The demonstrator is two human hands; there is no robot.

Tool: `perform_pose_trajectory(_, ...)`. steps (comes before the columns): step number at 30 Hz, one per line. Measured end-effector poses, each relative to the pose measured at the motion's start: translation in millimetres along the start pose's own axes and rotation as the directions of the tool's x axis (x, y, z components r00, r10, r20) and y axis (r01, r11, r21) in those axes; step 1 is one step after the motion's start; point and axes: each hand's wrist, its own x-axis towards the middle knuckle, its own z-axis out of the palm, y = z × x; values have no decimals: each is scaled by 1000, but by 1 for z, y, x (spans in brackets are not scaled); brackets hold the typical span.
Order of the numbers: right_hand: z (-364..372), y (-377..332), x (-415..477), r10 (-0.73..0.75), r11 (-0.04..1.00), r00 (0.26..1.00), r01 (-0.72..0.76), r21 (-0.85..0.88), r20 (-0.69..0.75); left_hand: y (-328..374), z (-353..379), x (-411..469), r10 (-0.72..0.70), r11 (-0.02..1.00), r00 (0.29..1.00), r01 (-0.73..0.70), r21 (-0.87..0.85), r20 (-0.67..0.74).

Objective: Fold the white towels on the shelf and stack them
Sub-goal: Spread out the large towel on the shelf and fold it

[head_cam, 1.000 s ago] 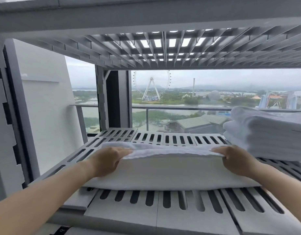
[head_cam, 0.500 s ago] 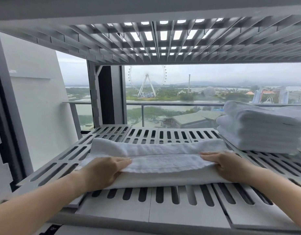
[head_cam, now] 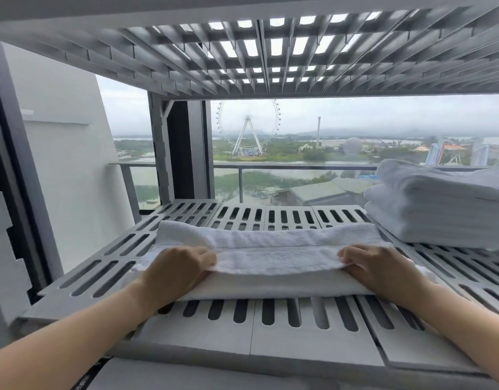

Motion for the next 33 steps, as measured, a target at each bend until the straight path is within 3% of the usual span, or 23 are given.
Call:
perform_pose_trajectory(4,-10,11,-3,-1,998,1000,0,63,6,-8,-3,-8,-75,996,991,71,-44,-106)
perform_pose_trajectory(8,-10,4,-8,48,995,977,-65,74,210,0,1,-15,71,997,990,-67,40,-120)
perform_pose_trajectory(12,-12,-1,-6,41,998,986,-47,31,162,-1,-4,-15,68,998,987,-66,17,-147)
perform_pose_trajectory(15,-12,-7,-6,-38,999,981,36,13,193,1,-3,-15,107,994,989,-106,13,-99)
perform_pose_trajectory(21,-10,-6,-8,-43,999,971,36,34,235,-3,2,-17,182,983,982,-183,-21,-48)
perform_pose_trajectory(25,-4,0,-4,-43,997,899,64,-35,436,-3,8,-10,219,975,973,-220,5,67)
perform_pose_trajectory(28,1,3,6,-18,1000,845,3,29,534,4,10,-3,142,989,985,-136,-64,94)
perform_pose_trajectory(31,-2,5,11,27,998,853,-48,27,521,5,11,4,37,996,973,-16,-93,227)
perform_pose_trajectory(33,-6,-1,19,31,992,869,-88,93,494,2,6,10,-37,968,948,113,-225,317)
